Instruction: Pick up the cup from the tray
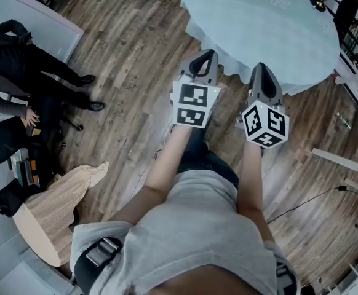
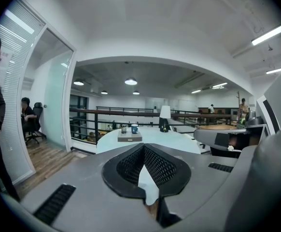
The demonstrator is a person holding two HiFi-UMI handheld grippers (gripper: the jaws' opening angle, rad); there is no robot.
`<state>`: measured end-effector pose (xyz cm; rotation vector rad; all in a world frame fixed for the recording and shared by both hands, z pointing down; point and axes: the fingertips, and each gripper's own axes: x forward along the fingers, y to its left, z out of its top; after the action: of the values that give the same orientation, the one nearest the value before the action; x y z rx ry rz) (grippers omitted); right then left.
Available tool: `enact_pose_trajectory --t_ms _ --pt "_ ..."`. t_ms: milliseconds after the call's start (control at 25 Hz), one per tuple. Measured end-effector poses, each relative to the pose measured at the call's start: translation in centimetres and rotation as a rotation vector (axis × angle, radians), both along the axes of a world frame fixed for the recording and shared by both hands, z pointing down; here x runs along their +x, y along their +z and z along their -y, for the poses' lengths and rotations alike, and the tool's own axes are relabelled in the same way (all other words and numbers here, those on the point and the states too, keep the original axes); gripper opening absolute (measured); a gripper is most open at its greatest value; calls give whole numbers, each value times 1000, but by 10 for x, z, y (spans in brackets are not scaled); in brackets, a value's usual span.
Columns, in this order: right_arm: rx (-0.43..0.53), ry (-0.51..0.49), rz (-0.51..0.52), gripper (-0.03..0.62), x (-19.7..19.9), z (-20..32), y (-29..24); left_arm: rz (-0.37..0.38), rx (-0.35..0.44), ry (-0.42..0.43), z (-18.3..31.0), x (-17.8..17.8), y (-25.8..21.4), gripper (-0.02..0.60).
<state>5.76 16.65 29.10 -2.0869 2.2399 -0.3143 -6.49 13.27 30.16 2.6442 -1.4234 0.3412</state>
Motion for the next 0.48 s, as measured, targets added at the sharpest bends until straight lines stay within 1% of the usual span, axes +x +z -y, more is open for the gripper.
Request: enact_pose_trajectory --t_ms 160,360,480 --pt "5 3 -1 8 5 40 -1 -3 10 6 41 6 -2 5" --pt "11 5 -4 8 12 101 -6 -12 17 7 105 16 -8 5" --pt "12 14 -6 8 16 137 -10 -10 22 22 142 22 -14 5"
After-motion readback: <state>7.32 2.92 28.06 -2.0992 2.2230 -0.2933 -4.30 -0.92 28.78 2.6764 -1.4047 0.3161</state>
